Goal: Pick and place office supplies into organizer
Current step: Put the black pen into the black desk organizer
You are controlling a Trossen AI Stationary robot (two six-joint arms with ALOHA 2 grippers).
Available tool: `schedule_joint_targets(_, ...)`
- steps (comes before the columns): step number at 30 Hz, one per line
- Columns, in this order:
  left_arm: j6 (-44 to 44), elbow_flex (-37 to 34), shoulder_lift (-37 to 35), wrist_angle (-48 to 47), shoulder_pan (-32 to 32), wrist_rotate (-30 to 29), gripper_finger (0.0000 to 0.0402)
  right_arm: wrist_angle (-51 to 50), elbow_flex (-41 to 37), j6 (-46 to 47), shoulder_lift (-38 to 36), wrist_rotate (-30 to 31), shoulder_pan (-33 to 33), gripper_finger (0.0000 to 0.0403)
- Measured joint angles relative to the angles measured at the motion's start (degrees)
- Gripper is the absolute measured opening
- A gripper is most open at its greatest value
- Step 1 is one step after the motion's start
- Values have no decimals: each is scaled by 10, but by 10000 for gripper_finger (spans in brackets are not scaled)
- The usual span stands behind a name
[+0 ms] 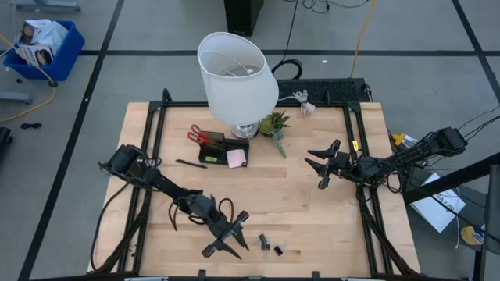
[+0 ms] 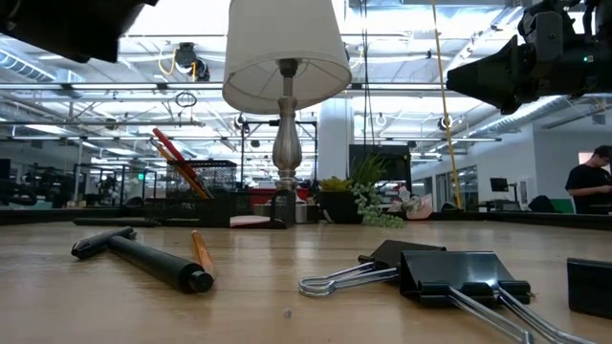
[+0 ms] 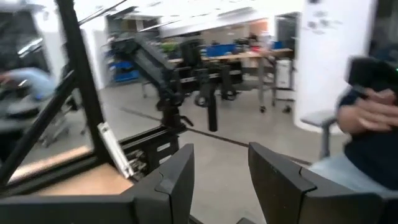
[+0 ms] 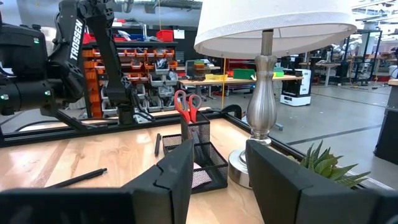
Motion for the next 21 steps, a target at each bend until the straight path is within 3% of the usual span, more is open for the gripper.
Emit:
schedule_joint_targets(8,-125,1,0,-15,-2,-84,157,0,0,0,0,0,0,141)
schedule_joint_targets(11,-177,1,0,-38,-2,-70,157,0,0,0,0,0,0,141)
schedule_joint_targets(15,-111,0,0,-41,-2,-34,157,0,0,0,0,0,0,141)
schedule_joint_targets(21,7,0,0,-55,-7,-28,157,0,0,0,0,0,0,141)
